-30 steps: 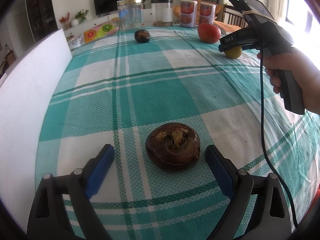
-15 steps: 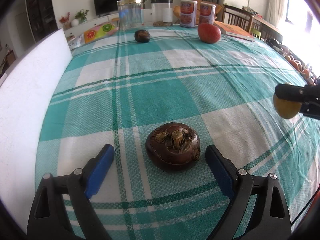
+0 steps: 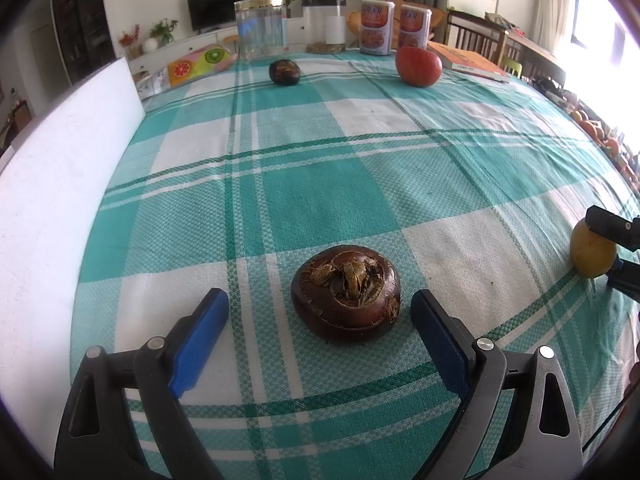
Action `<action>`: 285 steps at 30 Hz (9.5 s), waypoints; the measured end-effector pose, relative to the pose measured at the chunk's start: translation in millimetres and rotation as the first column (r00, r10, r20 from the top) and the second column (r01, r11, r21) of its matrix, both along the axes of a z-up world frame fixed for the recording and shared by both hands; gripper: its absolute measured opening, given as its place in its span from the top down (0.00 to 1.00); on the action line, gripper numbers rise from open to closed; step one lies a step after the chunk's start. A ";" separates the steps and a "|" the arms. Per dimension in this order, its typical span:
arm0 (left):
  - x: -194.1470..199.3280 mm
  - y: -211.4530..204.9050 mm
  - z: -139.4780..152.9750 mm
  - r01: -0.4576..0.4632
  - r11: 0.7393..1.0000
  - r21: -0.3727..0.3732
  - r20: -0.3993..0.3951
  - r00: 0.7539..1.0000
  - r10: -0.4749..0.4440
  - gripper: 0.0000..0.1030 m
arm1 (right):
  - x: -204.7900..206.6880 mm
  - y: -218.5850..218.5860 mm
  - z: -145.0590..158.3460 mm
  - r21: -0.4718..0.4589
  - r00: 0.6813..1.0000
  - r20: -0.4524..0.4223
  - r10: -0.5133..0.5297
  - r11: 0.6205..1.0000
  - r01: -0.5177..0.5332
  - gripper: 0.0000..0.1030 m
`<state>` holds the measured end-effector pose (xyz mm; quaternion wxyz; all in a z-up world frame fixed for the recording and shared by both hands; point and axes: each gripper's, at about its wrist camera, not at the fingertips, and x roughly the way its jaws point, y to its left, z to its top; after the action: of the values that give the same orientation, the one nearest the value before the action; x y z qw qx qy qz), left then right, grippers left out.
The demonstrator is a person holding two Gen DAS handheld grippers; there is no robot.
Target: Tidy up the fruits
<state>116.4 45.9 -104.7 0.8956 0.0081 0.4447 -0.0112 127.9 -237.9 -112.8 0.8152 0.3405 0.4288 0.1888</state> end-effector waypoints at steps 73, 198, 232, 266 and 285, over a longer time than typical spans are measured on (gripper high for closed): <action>-136.4 110.5 131.6 0.027 0.917 -0.398 0.094 0.995 0.011 0.51 | -68.4 188.0 69.7 -0.247 0.894 0.115 0.433 0.884 -0.397 0.53; 148.1 16.4 37.6 0.000 0.998 -0.063 0.012 1.000 0.001 0.61 | -2.9 86.5 6.9 -0.707 0.991 0.024 0.129 0.703 -0.075 0.00; 20.1 -10.7 -0.7 0.021 1.000 0.016 0.002 1.000 -0.021 0.09 | 66.4 59.1 32.3 -0.583 0.992 0.055 0.116 0.810 -0.062 0.00; 21.2 -10.1 -0.4 0.018 1.000 0.018 0.002 1.000 -0.018 0.07 | 80.9 91.3 57.1 -0.555 0.975 0.083 0.205 0.822 -0.126 0.34; 21.6 -7.7 -0.3 0.011 1.000 0.023 0.001 1.000 -0.011 0.06 | -19.2 94.8 11.7 -0.640 0.985 0.070 0.155 0.765 -0.074 0.13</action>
<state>138.0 38.2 -105.0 0.8957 0.0207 0.4441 -0.0113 108.7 -143.1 -101.1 0.8932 0.0066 0.4379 0.1022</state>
